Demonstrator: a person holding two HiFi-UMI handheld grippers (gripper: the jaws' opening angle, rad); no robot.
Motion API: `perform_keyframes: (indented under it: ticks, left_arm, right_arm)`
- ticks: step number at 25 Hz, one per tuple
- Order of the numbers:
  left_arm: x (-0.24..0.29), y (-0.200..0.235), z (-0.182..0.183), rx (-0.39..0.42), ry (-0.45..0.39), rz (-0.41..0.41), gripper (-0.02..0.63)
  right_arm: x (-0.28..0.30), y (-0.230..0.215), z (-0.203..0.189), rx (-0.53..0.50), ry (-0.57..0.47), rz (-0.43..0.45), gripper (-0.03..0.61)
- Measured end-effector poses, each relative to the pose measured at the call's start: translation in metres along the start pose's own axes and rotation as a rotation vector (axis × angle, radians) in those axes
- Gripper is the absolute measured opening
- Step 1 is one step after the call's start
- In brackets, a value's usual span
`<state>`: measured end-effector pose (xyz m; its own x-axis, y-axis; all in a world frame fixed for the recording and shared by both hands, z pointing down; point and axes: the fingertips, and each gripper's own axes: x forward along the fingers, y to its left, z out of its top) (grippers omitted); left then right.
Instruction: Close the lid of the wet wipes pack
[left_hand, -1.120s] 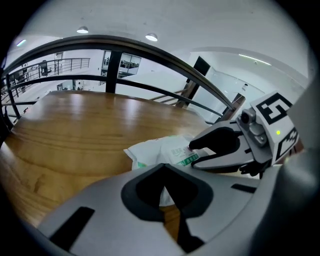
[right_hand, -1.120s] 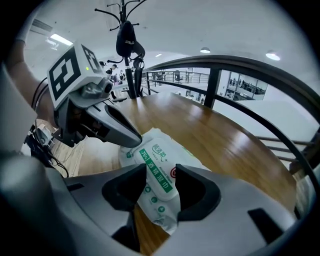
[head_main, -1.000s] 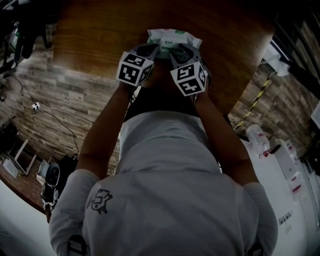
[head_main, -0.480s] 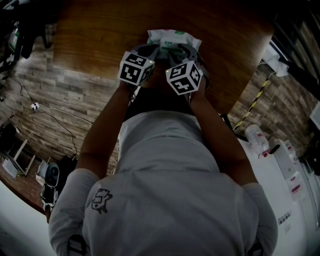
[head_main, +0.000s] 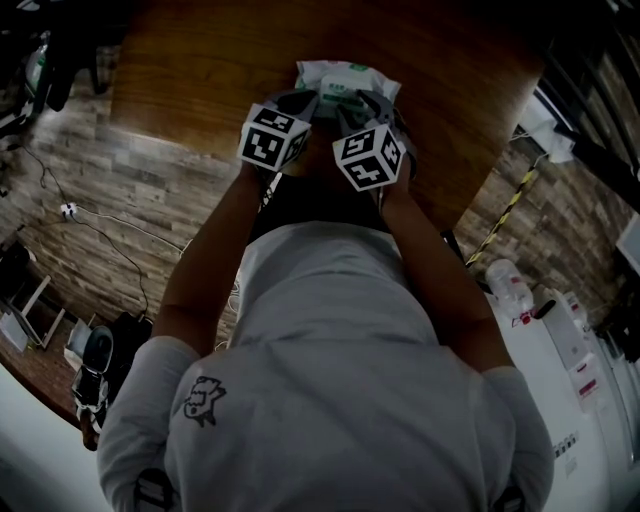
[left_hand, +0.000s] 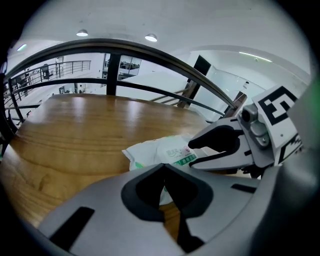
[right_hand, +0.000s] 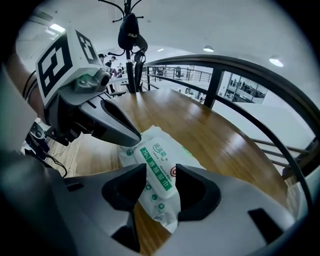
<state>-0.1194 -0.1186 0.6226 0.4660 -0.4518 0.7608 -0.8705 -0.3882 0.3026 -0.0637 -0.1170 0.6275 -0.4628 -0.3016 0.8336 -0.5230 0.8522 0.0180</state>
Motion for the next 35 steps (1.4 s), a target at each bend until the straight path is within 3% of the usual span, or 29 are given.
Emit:
perform_keyframes:
  ticks: [9, 14, 22, 27, 35]
  left_arm:
    - [-0.028, -0.027, 0.024, 0.004, -0.074, 0.057, 0.012]
    - [-0.052, -0.047, 0.041, 0.022, -0.132, 0.1, 0.012]
    - [-0.107, -0.091, 0.076, 0.054, -0.265, 0.139, 0.012]
    - [-0.143, -0.116, 0.093, 0.127, -0.346, 0.184, 0.012]
    - [-0.192, -0.142, 0.11, 0.162, -0.433, 0.229, 0.012]
  right_arm:
    - [-0.049, -0.021, 0.015, -0.011, -0.137, -0.008, 0.176]
    - [-0.088, -0.031, 0.024, -0.03, -0.212, -0.029, 0.135]
    - [-0.158, -0.026, 0.045, -0.08, -0.356, 0.054, 0.05]
    - [-0.208, -0.023, 0.062, -0.106, -0.45, 0.064, 0.038]
    - [-0.264, -0.027, 0.069, -0.079, -0.544, 0.081, 0.035]
